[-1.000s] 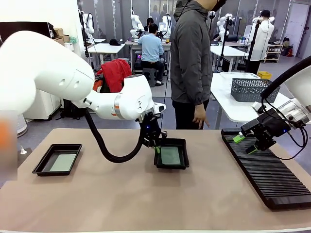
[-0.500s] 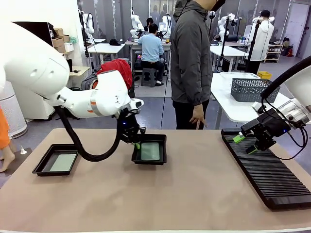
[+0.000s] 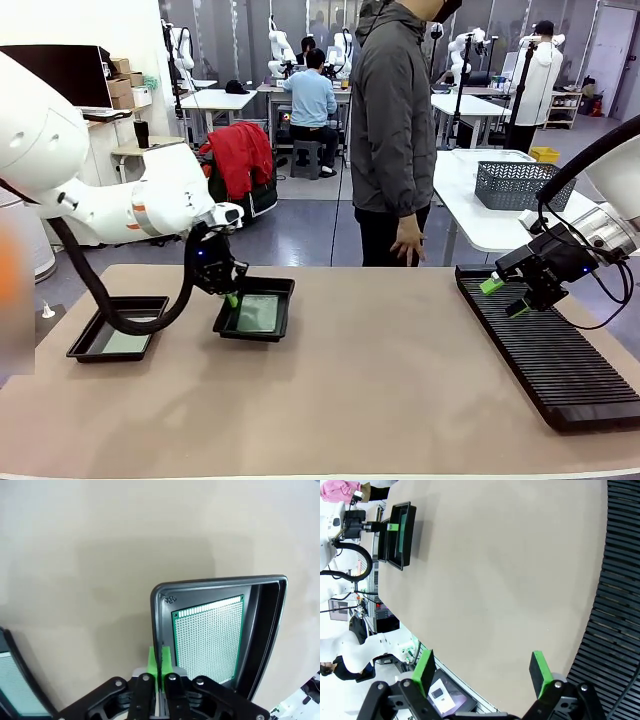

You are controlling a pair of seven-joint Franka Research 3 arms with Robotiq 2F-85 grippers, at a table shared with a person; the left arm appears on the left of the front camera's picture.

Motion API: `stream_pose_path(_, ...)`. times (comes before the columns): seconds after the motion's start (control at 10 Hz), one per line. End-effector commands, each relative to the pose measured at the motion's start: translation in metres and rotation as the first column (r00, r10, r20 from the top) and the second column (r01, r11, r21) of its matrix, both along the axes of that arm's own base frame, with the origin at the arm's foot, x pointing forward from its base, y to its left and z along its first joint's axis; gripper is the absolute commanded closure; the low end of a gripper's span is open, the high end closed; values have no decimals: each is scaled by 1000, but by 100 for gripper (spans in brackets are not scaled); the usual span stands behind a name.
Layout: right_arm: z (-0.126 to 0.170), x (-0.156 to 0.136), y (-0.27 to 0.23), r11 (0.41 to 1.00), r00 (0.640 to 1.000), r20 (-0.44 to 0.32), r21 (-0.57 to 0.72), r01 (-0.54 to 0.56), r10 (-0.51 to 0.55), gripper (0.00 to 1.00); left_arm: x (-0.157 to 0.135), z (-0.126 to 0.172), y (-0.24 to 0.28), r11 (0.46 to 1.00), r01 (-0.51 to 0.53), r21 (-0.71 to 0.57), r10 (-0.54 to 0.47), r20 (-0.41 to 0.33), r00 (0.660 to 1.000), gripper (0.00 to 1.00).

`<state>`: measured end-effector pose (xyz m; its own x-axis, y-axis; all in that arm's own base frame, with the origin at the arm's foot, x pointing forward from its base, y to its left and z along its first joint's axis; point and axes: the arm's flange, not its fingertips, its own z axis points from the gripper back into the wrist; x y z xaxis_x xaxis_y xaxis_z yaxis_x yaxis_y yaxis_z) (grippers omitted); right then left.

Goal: Inspect and transfer BCBs to ESD trays.
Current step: Pick up the ESD tray and place it on the left side of the table.

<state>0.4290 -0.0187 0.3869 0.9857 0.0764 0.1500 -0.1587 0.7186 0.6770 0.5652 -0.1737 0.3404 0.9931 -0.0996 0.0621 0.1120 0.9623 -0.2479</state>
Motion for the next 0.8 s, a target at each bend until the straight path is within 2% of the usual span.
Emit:
stream_pose_path(0.0, 0, -2, 2, 1000, 1000, -4, -8, 21, -21, 0, -11, -4, 20, 999, 2, -34, -3, -11, 1000, 97)
stream_pose_path(0.7, 0, -2, 2, 1000, 1000, -4, -8, 21, -21, 0, -30, -26, 77, 996, -76, -40, 75, -23, 997, 97)
